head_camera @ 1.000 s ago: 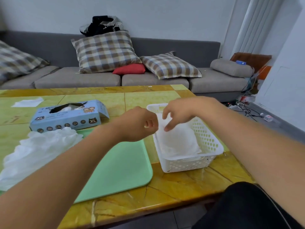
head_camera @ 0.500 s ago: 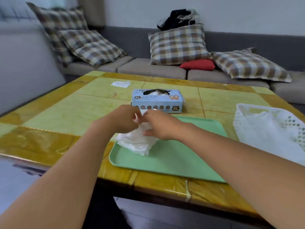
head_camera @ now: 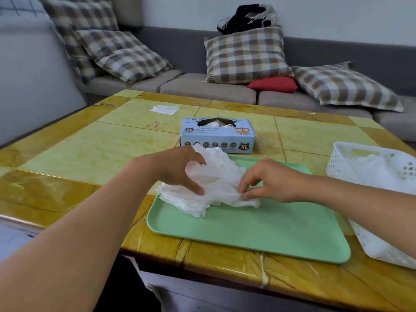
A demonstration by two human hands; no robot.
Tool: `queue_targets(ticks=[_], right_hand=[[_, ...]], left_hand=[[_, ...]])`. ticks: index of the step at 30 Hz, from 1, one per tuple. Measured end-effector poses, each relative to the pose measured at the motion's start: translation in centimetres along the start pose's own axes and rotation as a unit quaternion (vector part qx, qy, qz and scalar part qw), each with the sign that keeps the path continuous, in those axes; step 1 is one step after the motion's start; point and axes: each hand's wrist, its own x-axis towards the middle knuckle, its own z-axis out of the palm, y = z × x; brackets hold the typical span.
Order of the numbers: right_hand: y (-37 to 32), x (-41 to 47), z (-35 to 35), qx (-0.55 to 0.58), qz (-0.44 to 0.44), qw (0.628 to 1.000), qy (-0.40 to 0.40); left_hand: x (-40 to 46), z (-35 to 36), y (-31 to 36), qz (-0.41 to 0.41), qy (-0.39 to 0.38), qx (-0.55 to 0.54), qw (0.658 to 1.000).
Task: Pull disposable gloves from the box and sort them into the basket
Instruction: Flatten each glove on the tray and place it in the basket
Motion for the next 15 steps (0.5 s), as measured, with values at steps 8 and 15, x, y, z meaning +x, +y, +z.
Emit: queue_targets(ticks=[8,15], right_hand=[[2.6,-4.4,-4.9,0.171,0.079,0.954,-0.234],[1.9,-5.5,-5.5,0.601,0.082,0.795,-0.005]], left_hand=[[1.1,-0.4,2.0,-0.034,0.063,0.123,0.99],[-0.3,0.4,8.8,0.147,0.023,-0.236,0.96]])
